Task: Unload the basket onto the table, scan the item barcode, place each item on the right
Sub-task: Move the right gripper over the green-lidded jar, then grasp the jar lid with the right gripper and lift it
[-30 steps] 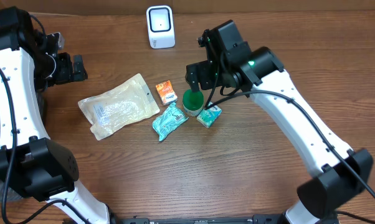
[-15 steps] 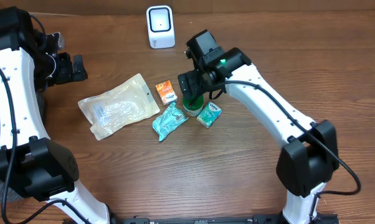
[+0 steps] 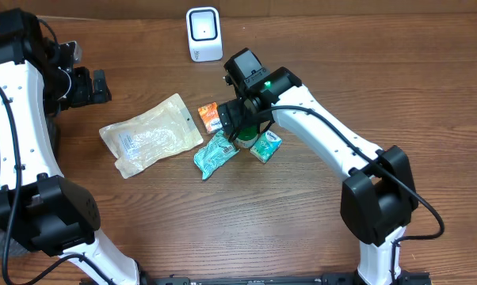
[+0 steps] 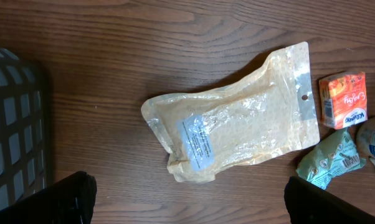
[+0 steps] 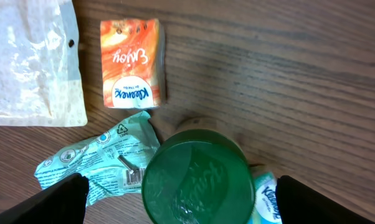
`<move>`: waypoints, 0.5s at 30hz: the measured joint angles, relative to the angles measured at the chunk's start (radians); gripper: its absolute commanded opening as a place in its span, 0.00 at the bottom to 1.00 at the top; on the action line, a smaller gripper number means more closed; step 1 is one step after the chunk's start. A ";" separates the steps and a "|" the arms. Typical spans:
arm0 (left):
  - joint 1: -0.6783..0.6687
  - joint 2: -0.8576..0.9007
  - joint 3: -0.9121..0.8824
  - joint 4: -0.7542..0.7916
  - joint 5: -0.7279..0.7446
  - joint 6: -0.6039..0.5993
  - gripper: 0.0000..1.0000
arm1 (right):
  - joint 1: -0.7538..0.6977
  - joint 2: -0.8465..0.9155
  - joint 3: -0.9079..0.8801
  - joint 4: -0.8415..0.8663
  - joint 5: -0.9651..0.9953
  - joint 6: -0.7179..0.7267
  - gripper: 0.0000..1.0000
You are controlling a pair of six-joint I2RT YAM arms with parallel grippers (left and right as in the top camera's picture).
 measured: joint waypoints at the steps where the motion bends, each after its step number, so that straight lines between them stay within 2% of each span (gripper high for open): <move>1: 0.000 0.000 0.000 0.000 0.000 0.000 1.00 | 0.000 0.009 0.000 0.000 -0.002 0.000 0.94; 4: 0.000 0.000 0.000 0.000 0.000 0.000 1.00 | 0.000 0.038 0.000 0.000 -0.004 0.000 0.93; 6: 0.000 0.000 0.000 0.000 0.000 0.000 1.00 | 0.000 0.051 0.000 0.002 -0.004 0.000 0.88; 7: 0.000 0.000 0.000 0.000 0.000 0.000 1.00 | 0.000 0.055 0.000 0.003 -0.004 0.001 0.81; 15: 0.000 0.000 0.000 0.000 0.000 0.000 1.00 | 0.000 0.056 0.000 0.004 0.026 -0.022 0.72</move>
